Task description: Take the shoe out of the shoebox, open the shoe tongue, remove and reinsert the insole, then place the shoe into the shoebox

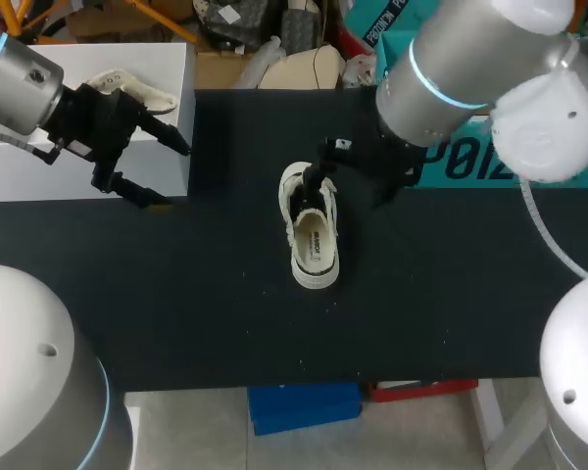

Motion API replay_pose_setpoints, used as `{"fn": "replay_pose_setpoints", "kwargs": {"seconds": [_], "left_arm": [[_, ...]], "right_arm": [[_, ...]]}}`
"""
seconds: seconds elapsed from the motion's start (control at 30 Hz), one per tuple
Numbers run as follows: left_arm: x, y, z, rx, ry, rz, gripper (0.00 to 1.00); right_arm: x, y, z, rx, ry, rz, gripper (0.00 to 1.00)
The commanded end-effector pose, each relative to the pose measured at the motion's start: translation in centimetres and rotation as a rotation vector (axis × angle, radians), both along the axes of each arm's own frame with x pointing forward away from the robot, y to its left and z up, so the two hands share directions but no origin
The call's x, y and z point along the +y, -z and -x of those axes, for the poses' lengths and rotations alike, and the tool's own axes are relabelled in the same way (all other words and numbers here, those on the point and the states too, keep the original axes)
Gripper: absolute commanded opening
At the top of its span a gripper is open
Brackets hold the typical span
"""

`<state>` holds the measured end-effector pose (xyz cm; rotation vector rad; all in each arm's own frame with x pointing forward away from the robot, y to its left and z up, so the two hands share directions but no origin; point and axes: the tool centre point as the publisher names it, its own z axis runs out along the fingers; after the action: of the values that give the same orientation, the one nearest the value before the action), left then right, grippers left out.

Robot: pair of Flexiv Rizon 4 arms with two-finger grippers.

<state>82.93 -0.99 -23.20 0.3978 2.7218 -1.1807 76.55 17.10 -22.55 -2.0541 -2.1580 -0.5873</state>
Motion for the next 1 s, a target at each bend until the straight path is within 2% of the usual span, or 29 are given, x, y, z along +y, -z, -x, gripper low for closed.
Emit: {"fn": "replay_pose_setpoints", "kwargs": {"seconds": [0.03, 0.13, 0.27, 0.53, 0.63, 0.67, 0.73, 0.8, 0.83, 0.87, 0.93, 1.0], "left_arm": [[0.0, 0.0, 0.1, 0.000, -0.001, -0.005, 1.00], [0.0, 0.0, 0.1, 0.000, -0.001, -0.005, 1.00], [0.0, 0.0, 0.1, 0.000, -0.001, -0.005, 1.00], [0.0, 0.0, 0.1, 0.000, -0.001, -0.005, 1.00], [0.0, 0.0, 0.1, 0.000, -0.001, -0.005, 1.00], [0.0, 0.0, 0.1, 0.000, -0.001, -0.005, 1.00], [0.0, 0.0, 0.1, 0.000, -0.001, -0.005, 1.00], [0.0, 0.0, 0.1, 0.000, -0.001, -0.005, 1.00], [0.0, 0.0, 0.1, 0.000, -0.001, -0.005, 1.00], [0.0, 0.0, 0.1, 0.000, -0.001, -0.005, 1.00], [0.0, 0.0, 0.1, 0.000, -0.001, -0.005, 1.00], [0.0, 0.0, 0.1, 0.000, -0.001, -0.005, 1.00]], "right_arm": [[1.7, 0.9, -1.1, 0.013, 0.022, 0.127, 1.00], [1.7, 1.0, -1.2, 0.020, 0.004, 0.154, 1.00], [1.8, 1.7, -2.8, 0.012, -0.024, 0.216, 1.00], [1.0, 4.7, -5.5, 0.009, -0.110, 0.247, 0.98], [0.6, 5.9, -6.0, 0.016, -0.123, 0.248, 0.49], [0.5, 6.2, -6.2, 0.017, -0.125, 0.246, 0.49], [0.3, 7.0, -6.7, 0.017, -0.133, 0.245, 0.58], [0.1, 7.7, -7.3, 0.017, -0.139, 0.234, 0.60], [0.1, 8.0, -7.6, 0.017, -0.139, 0.233, 0.53], [0.0, 8.3, -7.9, 0.016, -0.150, 0.236, 0.50], [-0.4, 9.1, -8.5, 0.022, -0.151, 0.234, 0.65], [-0.6, 9.7, -9.0, 0.040, -0.164, 0.252, 0.64]]}}
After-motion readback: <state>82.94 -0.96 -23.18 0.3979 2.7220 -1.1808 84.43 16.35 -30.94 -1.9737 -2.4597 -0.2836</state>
